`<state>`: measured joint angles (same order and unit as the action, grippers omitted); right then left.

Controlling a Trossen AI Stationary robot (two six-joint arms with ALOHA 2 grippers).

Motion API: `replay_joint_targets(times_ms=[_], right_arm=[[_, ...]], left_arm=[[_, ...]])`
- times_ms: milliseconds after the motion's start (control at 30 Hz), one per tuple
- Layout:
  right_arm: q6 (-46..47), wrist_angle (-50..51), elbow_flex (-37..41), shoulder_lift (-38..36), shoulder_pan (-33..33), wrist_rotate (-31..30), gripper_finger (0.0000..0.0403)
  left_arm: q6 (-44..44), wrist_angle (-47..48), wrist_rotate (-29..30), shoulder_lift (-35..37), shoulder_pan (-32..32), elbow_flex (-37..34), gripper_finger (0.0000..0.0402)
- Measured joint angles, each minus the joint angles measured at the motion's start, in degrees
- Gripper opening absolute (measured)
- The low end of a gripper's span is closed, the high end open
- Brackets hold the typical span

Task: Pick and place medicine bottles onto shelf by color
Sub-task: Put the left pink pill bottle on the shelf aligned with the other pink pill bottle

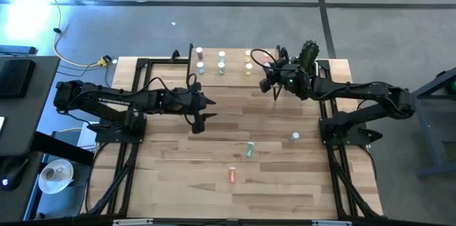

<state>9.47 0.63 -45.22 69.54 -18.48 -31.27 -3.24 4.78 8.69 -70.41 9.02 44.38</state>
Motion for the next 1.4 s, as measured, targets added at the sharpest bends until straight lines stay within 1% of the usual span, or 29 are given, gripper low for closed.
replay_joint_targets(times_ms=[200,933,1033,1267,1400], right_arm=[[2.1,1.1,0.1,1.2,0.1,1.1,0.0104],[2.7,2.7,0.1,1.3,-1.0,2.4,0.0105],[3.3,2.8,0.1,1.3,-1.0,2.4,0.0115],[3.6,3.2,0.2,1.3,-1.0,2.8,0.0160],[3.3,2.6,0.2,1.3,-1.0,2.8,0.0173]], left_arm=[[0.0,0.1,0.1,0.0,0.9,0.0,0.0195],[0.0,0.1,-0.1,0.0,0.9,0.0,0.0195],[0.0,0.1,-0.2,0.0,0.9,0.0,0.0195],[0.0,0.1,-0.2,0.0,0.9,0.0,0.0195],[0.2,0.6,-0.2,0.0,0.9,0.0,0.0195]])
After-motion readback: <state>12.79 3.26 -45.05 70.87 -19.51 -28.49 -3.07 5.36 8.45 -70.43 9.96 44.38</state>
